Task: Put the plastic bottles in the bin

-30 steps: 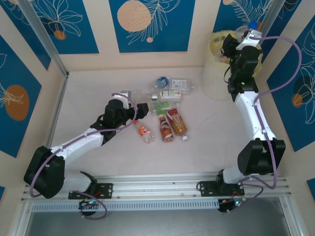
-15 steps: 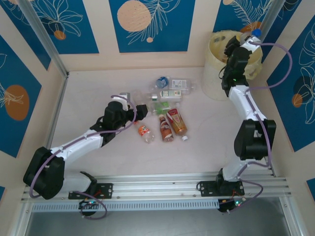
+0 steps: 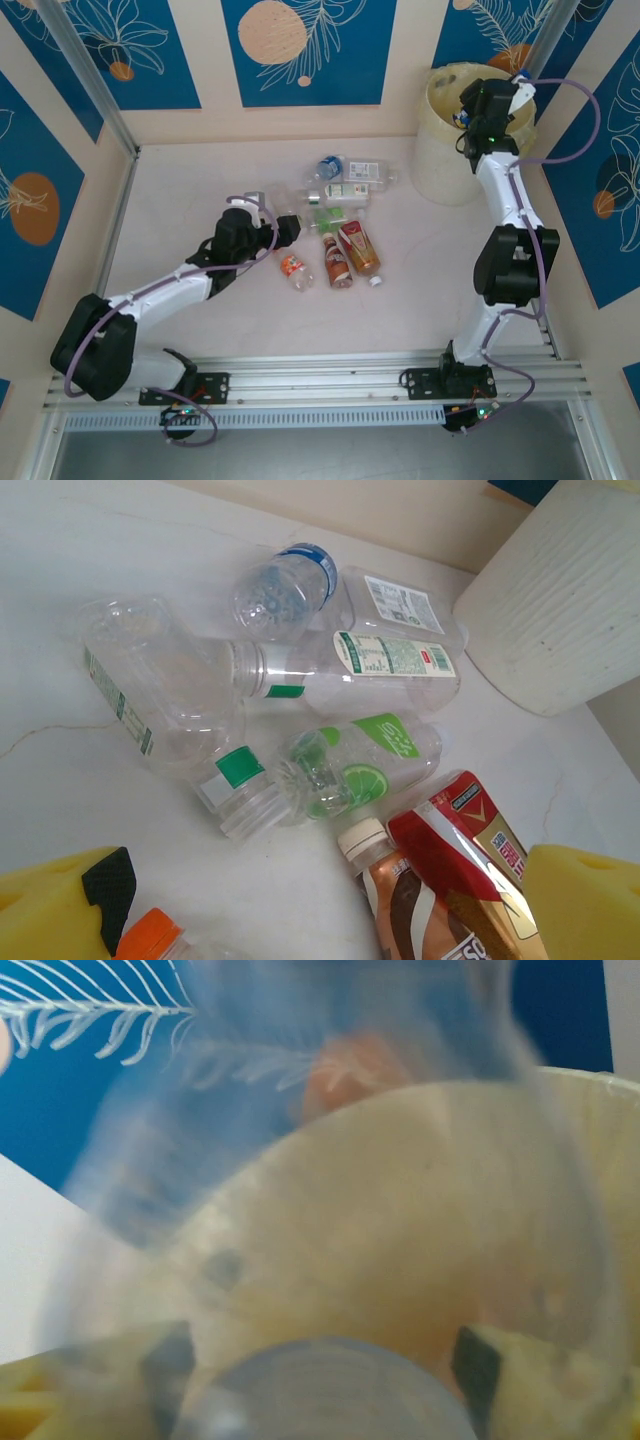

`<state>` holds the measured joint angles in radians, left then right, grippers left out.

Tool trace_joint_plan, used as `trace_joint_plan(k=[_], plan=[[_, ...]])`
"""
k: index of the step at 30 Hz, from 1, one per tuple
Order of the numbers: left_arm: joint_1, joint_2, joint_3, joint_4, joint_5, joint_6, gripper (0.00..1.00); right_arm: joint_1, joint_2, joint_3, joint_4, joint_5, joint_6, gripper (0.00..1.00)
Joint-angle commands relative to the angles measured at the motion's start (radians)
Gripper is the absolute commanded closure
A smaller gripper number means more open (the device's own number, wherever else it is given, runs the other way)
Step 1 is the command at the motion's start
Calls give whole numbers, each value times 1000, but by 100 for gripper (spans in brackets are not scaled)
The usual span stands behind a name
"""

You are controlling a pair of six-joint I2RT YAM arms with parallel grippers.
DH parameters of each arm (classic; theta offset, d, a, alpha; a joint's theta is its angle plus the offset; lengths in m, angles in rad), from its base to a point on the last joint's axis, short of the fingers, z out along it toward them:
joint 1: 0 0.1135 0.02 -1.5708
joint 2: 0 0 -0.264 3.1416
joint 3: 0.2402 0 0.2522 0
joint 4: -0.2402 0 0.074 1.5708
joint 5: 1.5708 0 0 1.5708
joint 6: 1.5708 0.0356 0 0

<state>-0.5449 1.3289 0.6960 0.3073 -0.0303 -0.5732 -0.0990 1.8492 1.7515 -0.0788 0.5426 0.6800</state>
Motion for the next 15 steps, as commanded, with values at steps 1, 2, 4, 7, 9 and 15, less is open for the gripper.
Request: trace_joint_plan(k=[1,2,4,7,9,15], plan=[[11,22,14,25,16,-18,0,-5,1,30,-173,-35,11,20],[10,27,17,26,19,-19,0,-5,-10,22,-167,-39,6,17],[10,36,20,24,22,-22,0,-5,-30,14,-162,-46,3,5],[11,43,23,25,21,-29,0,-5,-58,-4,-149,-77,-4,0],[11,44,22,25,19,-30,0,-4,-75,-20,-141,-107,-5,1],[10,41,23,18,9,-21,0,-5,-101,-24,-198,-237,2,1]])
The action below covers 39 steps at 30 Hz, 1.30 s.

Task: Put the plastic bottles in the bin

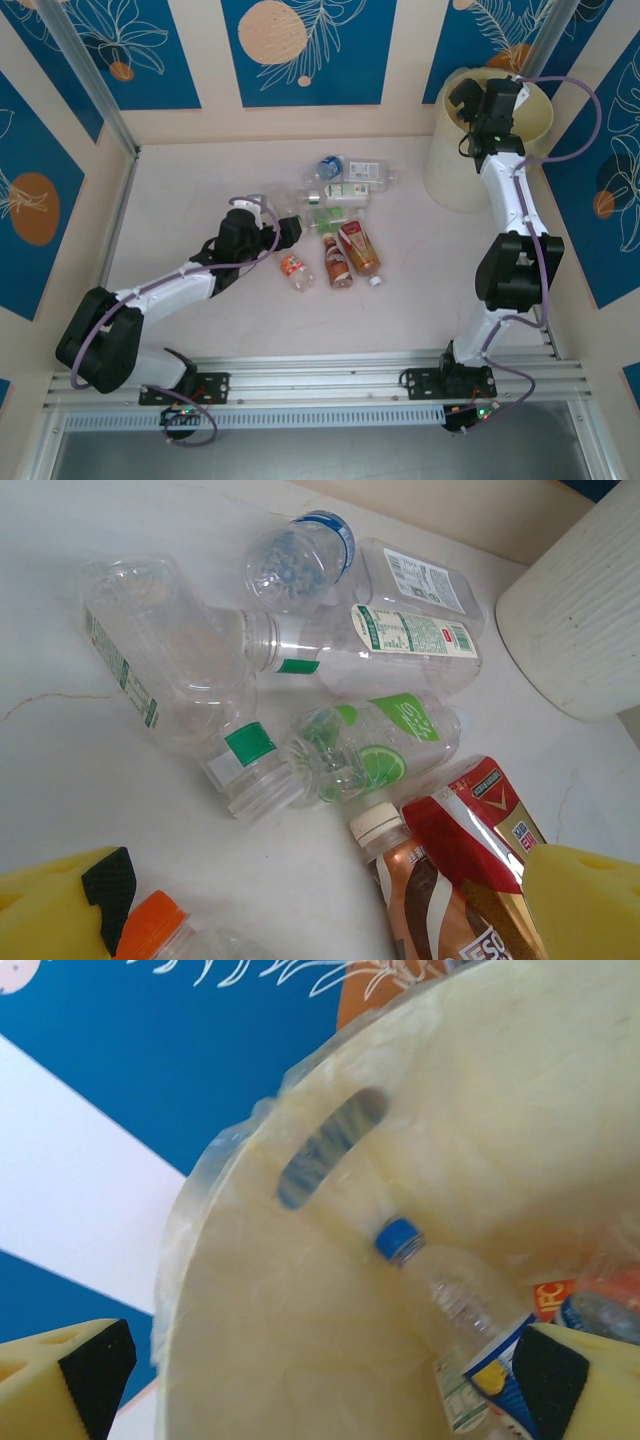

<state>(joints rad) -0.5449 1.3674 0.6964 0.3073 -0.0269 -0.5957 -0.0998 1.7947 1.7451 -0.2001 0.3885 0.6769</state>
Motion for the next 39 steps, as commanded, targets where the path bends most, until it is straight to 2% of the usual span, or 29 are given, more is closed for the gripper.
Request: trace_joint_plan(k=[1,8,14,17,20,25,34,39], plan=[[11,3,23,18,4,4,0,-5,-52,-19,-80,-99,6,0],[13,6,37,-24,-26,0,0,-2,-94,-20,-45,-222,-21,0],[16,-12,18,-27,-61,-16,0,23,-158,-87,138,-337,-146,0],[21,-26,7,-30,-77,-22,0,33,-183,-84,154,-441,-208,1],[26,-39,0,-42,-87,-33,0,65,-211,-79,82,-486,-264,1],[31,-54,-6,-81,-122,-63,0,131,-260,-132,-168,-497,-348,0],[44,-87,-21,-119,-163,-108,0,275,-345,-392,-362,-305,-402,0],[49,-99,-45,-111,-190,-133,0,361,-302,-461,-440,-336,-372,0]])
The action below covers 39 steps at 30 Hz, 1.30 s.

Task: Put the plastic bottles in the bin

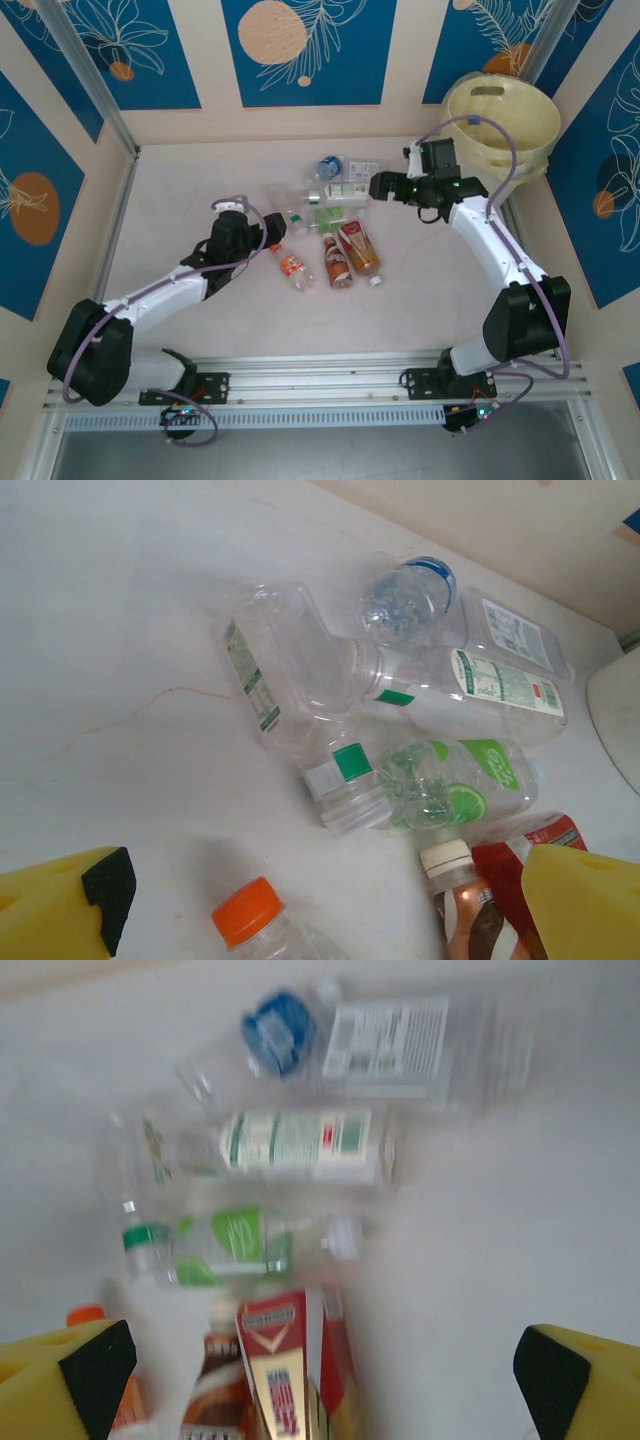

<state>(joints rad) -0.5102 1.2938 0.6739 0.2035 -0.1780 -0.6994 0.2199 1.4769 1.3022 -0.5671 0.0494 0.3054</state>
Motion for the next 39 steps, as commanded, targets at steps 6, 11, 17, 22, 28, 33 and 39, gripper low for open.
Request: trace_joint_plan(k=[6,11,17,22,28,33,39], plan=[[24,-33,-51,21,-42,-64,0,204,167,-20,-104,76,43,1],[29,-46,-53,2,-47,-55,0,259,327,61,-224,223,-4,1],[35,-43,-66,17,-51,-69,0,253,371,41,-209,264,4,4],[37,-25,-54,16,-37,-74,0,237,390,43,-214,311,43,13],[39,-12,-46,16,-27,-86,0,248,446,61,-181,239,47,14],[39,-17,-49,11,-36,-90,0,248,476,59,-188,300,113,17],[42,-11,-54,15,-41,-96,0,254,497,30,-185,283,126,25]])
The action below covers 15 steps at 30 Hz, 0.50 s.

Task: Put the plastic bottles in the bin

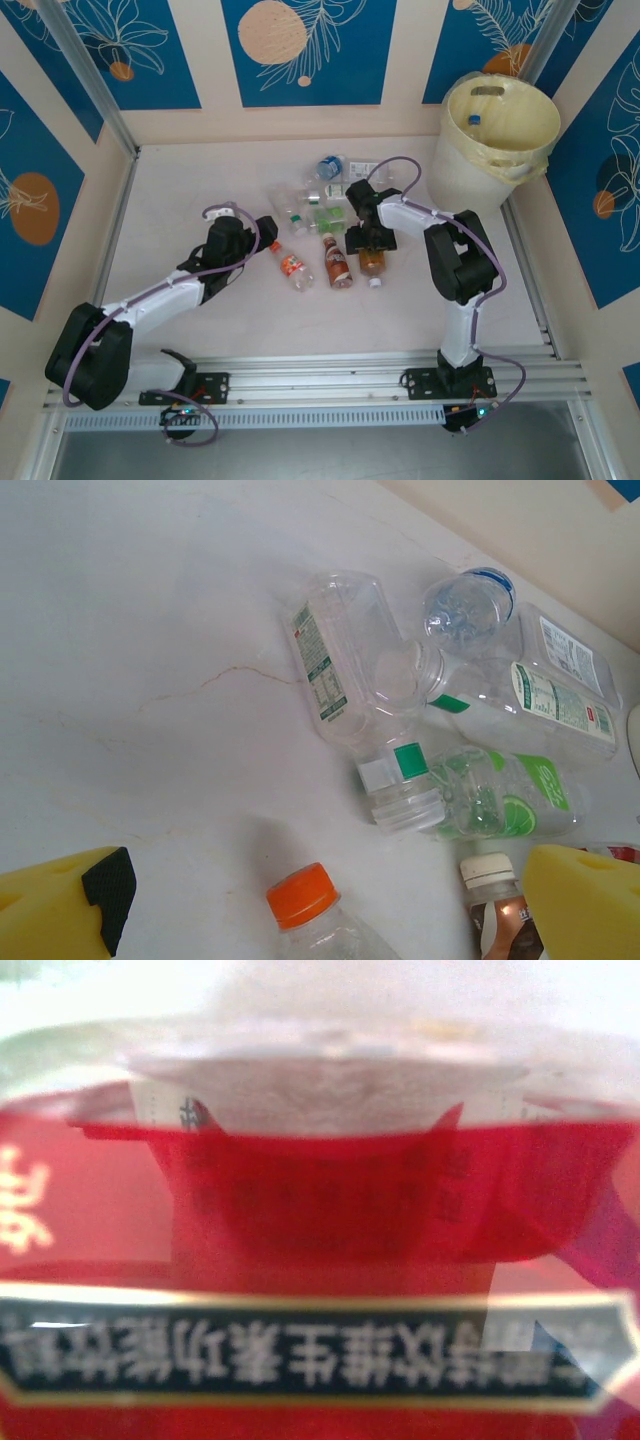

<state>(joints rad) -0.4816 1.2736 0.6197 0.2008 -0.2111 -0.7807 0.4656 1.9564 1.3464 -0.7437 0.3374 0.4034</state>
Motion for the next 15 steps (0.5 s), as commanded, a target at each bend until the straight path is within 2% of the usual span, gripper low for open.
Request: trace_joint_plan(k=[1,8,11,15], plan=[[14,11,0,17,-8,-18,0,9,18,-20,-12,4,34,27],[17,10,-4,18,-10,-20,0,4,-138,-89,61,76,-1,44],[19,12,-6,23,-10,-24,0,-5,-209,-114,95,127,-29,46],[21,13,-11,28,-10,-32,0,-13,-314,-158,167,129,-63,51]])
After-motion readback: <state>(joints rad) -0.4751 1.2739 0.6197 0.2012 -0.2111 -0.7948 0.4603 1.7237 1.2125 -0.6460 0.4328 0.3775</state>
